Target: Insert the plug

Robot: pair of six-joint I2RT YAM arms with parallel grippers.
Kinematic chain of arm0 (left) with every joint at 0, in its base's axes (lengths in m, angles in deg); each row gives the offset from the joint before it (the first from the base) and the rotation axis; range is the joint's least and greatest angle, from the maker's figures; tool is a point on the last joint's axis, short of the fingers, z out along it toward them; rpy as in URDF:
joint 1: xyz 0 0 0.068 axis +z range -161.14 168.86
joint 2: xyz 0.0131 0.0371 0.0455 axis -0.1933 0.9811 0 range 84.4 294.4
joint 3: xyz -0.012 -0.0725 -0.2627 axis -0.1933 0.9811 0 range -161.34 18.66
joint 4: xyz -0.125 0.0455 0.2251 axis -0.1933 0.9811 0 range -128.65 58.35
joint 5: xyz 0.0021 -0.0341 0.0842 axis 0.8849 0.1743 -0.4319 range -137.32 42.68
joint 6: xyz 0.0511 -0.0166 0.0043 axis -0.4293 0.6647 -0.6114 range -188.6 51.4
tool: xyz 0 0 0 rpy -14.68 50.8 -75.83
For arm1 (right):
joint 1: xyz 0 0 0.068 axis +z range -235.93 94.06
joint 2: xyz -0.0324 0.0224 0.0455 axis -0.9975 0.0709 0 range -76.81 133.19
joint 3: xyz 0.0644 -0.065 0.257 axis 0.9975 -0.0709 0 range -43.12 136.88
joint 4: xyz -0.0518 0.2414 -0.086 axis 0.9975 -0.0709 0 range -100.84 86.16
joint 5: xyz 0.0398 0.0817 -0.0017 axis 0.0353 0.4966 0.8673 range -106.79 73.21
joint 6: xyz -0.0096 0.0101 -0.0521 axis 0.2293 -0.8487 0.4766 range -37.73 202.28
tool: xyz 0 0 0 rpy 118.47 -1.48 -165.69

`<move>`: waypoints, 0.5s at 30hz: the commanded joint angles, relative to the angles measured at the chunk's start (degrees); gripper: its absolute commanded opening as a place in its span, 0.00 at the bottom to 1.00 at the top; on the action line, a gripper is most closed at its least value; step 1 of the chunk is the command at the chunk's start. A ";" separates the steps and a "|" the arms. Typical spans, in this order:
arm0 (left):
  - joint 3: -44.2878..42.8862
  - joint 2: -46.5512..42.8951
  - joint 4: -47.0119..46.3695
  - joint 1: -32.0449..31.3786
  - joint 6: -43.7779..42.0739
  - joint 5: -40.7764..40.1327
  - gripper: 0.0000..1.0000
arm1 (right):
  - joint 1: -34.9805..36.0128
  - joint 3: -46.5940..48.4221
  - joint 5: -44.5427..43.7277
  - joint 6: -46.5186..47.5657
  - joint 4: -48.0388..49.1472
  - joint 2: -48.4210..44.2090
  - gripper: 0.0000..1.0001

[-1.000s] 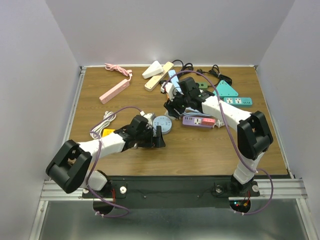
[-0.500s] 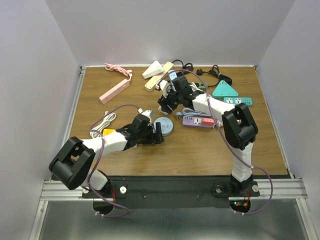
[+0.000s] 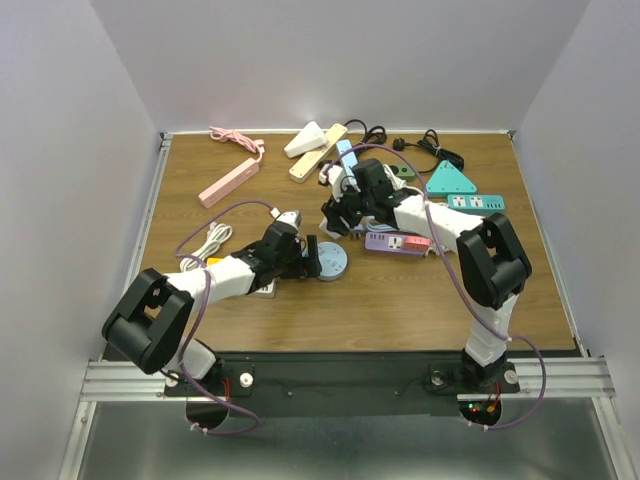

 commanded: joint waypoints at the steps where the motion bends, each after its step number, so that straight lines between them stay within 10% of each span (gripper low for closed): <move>1: -2.93 0.31 -1.64 1.35 -2.86 -1.50 0.99 | -0.19 -1.09 -0.08 -3.21 4.07 -5.95 0.00; 15: -2.76 0.22 -4.63 1.88 -4.62 1.66 0.98 | -0.10 -2.67 3.95 -5.84 -8.49 -14.48 0.00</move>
